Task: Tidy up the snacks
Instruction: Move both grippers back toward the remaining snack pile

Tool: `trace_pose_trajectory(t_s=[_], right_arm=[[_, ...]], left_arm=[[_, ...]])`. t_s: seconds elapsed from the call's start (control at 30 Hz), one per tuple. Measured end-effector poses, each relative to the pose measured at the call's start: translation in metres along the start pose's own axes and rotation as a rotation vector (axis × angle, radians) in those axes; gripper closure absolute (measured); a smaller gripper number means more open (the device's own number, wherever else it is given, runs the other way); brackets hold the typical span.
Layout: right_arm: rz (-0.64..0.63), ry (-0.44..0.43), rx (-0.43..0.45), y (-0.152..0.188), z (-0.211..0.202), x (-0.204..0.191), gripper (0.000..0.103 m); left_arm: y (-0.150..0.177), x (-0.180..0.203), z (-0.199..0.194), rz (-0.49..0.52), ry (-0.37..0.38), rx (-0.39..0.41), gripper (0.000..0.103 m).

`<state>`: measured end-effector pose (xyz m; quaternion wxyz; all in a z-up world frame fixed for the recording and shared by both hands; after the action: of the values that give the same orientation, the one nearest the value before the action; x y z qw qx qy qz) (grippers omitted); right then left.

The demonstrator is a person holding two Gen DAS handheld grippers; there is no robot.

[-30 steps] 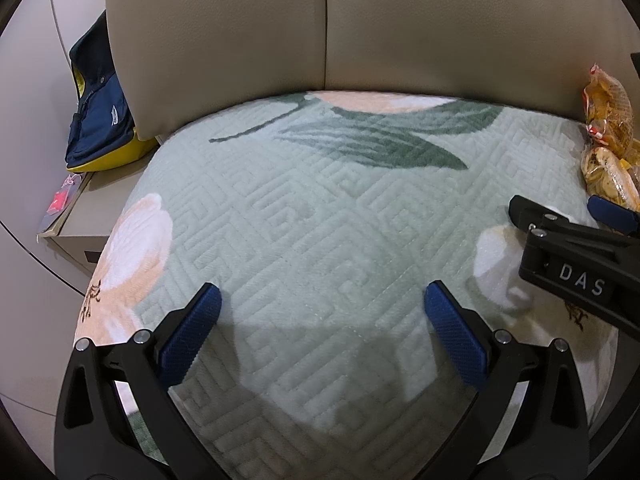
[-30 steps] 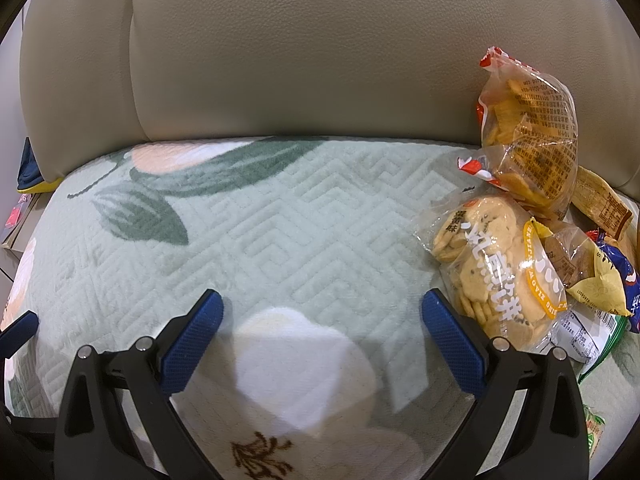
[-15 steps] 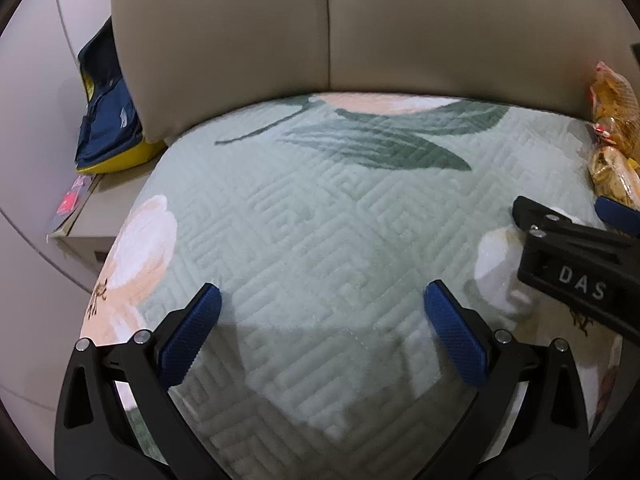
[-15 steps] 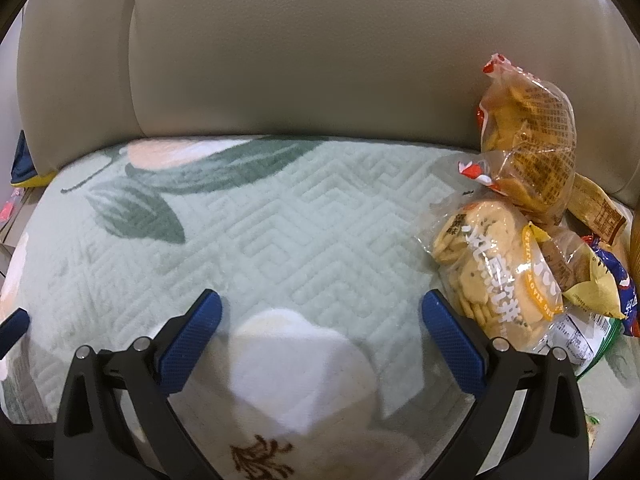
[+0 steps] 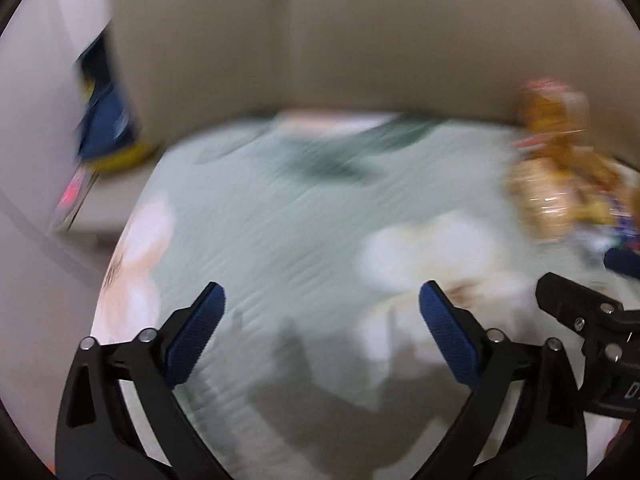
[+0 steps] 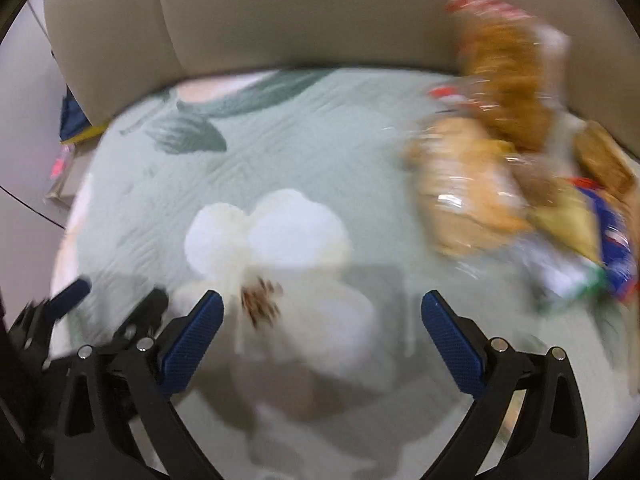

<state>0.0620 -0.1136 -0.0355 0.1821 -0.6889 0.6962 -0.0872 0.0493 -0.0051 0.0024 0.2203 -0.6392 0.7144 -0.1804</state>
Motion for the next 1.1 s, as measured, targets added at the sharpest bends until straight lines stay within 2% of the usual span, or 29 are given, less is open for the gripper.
trace_pose_trajectory(t_s=[0.07,0.1,0.17,0.23,0.3,0.33,0.4,0.47,0.7,0.8,0.9,0.97,1.1], right_arm=[[-0.007,0.052,0.084,0.007,-0.045,0.019,0.005],[-0.007,0.061,0.101,0.010,-0.057,0.026,0.005],[0.009,0.062,0.109,0.019,-0.082,0.044,0.005],[0.068,0.102,0.107,0.028,-0.102,0.073,0.005],[0.132,0.125,0.126,0.037,-0.112,0.100,0.005],[0.137,0.119,0.119,0.040,-0.111,0.112,0.005],[0.099,0.121,0.082,0.048,-0.100,0.123,0.005],[0.053,0.146,0.019,0.056,-0.079,0.131,0.005],[-0.066,0.175,-0.085,0.065,-0.036,0.117,0.005],[-0.142,0.210,-0.159,0.075,-0.018,0.115,0.005],[-0.178,0.190,-0.174,0.081,-0.014,0.118,0.005],[-0.171,0.175,-0.171,0.079,-0.014,0.122,0.005],[-0.117,0.082,-0.176,0.077,-0.015,0.131,0.005]], left_arm=[[-0.008,0.040,-0.016,0.096,0.167,-0.008,0.003],[-0.013,0.059,-0.023,0.143,0.225,0.002,0.003],[-0.018,0.084,-0.029,0.209,0.282,0.005,0.003],[-0.023,0.113,-0.024,0.291,0.369,-0.029,0.003],[-0.027,0.130,-0.016,0.315,0.446,-0.050,0.003],[-0.032,0.133,-0.005,0.301,0.512,-0.081,0.003],[-0.042,0.133,0.013,0.251,0.590,-0.122,0.003],[-0.049,0.134,0.023,0.261,0.611,-0.125,0.003],[-0.073,0.156,0.062,0.444,0.554,-0.134,0.003],[-0.077,0.168,0.075,0.540,0.593,-0.159,0.003],[-0.078,0.181,0.081,0.604,0.629,-0.195,0.003],[-0.076,0.188,0.087,0.663,0.608,-0.204,0.003],[-0.072,0.196,0.089,0.738,0.578,-0.199,0.005]])
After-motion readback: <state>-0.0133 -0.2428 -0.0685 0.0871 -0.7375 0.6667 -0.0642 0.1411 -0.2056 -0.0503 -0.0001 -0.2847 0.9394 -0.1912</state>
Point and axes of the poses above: each gripper's, at about its wrist camera, not at the fingertips, and z roughly the way its jaws point, x to its right, y to its underside, the point moved 7 cm from there along z, roughly the way its jaws point, and after that the axes turned 5 degrees about -x, right-handed, at the moved point
